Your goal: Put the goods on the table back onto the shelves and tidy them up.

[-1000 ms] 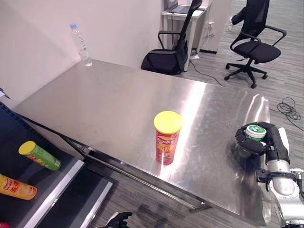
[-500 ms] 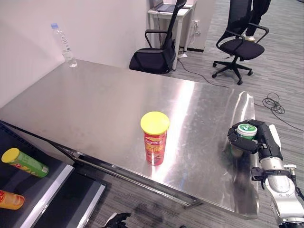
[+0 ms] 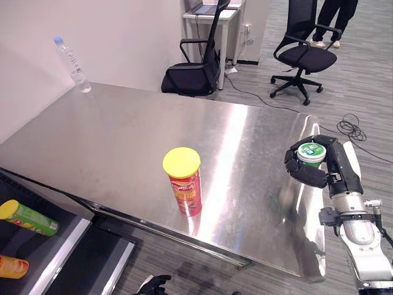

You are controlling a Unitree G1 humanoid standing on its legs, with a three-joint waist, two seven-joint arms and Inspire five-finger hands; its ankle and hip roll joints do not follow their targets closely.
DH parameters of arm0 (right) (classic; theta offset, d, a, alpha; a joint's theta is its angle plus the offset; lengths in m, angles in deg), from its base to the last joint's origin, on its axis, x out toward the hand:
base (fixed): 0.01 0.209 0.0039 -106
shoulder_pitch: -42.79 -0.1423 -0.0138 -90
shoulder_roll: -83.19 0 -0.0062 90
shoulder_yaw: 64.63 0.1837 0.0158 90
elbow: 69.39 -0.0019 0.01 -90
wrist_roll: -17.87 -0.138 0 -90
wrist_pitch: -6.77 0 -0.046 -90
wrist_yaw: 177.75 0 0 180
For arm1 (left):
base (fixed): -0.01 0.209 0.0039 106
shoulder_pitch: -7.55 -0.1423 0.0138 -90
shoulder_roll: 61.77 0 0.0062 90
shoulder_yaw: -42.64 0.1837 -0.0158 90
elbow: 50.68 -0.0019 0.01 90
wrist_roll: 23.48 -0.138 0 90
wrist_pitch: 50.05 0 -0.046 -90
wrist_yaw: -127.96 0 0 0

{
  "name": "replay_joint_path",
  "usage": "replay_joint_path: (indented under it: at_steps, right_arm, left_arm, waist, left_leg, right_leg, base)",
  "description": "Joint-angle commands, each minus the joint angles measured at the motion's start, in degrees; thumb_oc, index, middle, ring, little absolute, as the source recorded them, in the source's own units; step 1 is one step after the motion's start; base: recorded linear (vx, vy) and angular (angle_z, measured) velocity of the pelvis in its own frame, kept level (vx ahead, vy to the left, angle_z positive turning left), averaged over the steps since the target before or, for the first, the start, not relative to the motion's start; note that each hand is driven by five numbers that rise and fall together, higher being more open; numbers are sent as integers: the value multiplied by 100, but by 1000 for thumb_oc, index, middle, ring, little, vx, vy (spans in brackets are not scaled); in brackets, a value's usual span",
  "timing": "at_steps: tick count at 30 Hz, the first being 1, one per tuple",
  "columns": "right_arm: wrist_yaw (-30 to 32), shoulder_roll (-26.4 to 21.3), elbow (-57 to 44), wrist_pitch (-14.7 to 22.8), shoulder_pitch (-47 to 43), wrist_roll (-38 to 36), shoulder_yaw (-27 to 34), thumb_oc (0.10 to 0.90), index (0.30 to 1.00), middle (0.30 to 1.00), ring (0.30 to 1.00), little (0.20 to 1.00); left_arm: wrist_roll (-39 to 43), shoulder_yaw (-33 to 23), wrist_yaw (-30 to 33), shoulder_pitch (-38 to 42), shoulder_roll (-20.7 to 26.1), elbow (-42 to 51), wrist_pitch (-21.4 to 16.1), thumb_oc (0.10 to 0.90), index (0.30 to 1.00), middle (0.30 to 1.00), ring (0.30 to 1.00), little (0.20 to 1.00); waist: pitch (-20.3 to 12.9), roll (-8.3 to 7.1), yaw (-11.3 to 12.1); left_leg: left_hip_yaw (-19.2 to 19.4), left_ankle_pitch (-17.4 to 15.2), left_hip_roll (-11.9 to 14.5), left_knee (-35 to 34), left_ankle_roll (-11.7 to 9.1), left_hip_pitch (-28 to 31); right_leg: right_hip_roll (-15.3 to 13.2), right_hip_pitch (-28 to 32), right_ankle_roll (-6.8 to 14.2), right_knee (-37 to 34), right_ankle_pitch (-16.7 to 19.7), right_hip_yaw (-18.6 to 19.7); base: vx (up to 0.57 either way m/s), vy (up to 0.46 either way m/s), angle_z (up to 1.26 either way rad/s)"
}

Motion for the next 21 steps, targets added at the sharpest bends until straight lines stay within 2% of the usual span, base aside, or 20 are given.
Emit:
replay_joint_path:
  at_steps: [1,3,5,6,8,9,10,11,12,14,18,21]
  right_arm:
    - [436,-171,-894,663,-381,146,517,400,300,300,300,300]
    - [657,-231,-945,630,-456,307,601,400,300,300,300,300]
    - [773,-259,-944,617,-525,378,636,400,300,300,300,300]
    - [947,-293,-987,577,-608,539,686,400,300,300,300,300]
    - [1006,-320,-997,563,-629,630,708,400,300,300,300,300]
    - [1106,-351,-1021,510,-659,806,753,400,300,300,300,300]
    - [1124,-357,-1048,489,-664,867,794,400,300,300,300,300]
    - [1130,-353,-1069,477,-645,913,830,400,300,300,300,300]
    - [1129,-347,-1077,473,-639,915,841,400,300,300,300,300]
    - [1150,-312,-1097,455,-552,910,976,400,300,300,300,300]
    - [1168,-319,-988,388,-421,863,1071,400,300,300,300,300]
    - [1236,-370,-918,341,-352,898,1080,400,300,300,300,300]
  left_arm:
    - [-400,476,15,51,-253,-489,-171,800,900,900,900,900]
    - [-521,569,114,129,-230,-416,-190,800,900,900,900,900]
    - [-579,614,155,182,-217,-356,-208,800,900,900,900,900]
    - [-694,686,200,213,-199,-301,-223,800,900,900,900,900]
    - [-738,701,207,232,-188,-278,-229,800,900,900,900,900]
    - [-892,790,211,276,-180,-256,-235,800,900,900,900,900]
    - [-1039,904,174,302,-176,-225,-254,800,900,900,900,900]
    - [-1153,994,126,315,-177,-198,-257,800,900,900,900,900]
    - [-1156,1000,126,318,-174,-194,-255,800,900,900,900,900]
    - [-1355,1279,-40,372,-154,-3,-281,800,900,900,900,900]
    - [-1310,1429,-55,550,-189,209,-284,800,900,900,900,900]
    - [-1172,1547,21,829,-258,441,-311,800,900,900,900,900]
  waist:
    - [-137,-276,140]
    - [43,-251,133]
    - [85,-257,104]
    - [113,-268,95]
    - [108,-294,72]
    - [122,-347,-6]
    - [120,-373,-66]
    - [117,-379,-105]
    - [114,-390,-105]
    - [34,-352,-294]
    - [-32,-267,-528]
    - [-98,-212,-695]
  left_leg:
    - [-21,677,357,0,-286,-218]
    - [49,867,288,-8,-269,-518]
    - [130,924,218,-21,-246,-683]
    - [287,852,124,-40,-214,-749]
    - [344,734,63,32,-160,-751]
    - [542,304,-9,391,-31,-616]
    - [660,110,-35,649,14,-538]
    - [746,-37,-53,839,25,-452]
    - [735,-26,-66,874,38,-496]
    - [931,-283,-78,1292,22,-53]
    - [1010,-236,7,1468,-48,347]
    - [921,-144,-11,1655,-127,658]
  right_leg:
    - [31,48,-41,102,-457,39]
    - [-69,-75,-21,93,-427,-128]
    - [-140,-156,-7,91,-405,-250]
    - [-235,-253,20,85,-355,-399]
    - [-293,-306,34,88,-306,-457]
    - [-392,-406,41,115,-252,-547]
    - [-410,-464,29,117,-222,-602]
    - [-415,-503,17,119,-209,-649]
    - [-430,-521,16,109,-174,-658]
    - [-440,-660,13,119,-110,-883]
    - [-502,-815,37,140,37,-1179]
    - [-591,-1030,57,164,199,-1456]
  base:
    - [-154,7,17]
    - [-201,15,22]
    - [-161,19,55]
    - [-159,22,58]
    - [-139,-3,51]
    - [-202,-16,57]
    - [-195,-10,50]
    - [-116,-4,21]
    - [-128,20,16]
    - [-110,59,22]
    - [-106,82,33]
    - [-251,158,3]
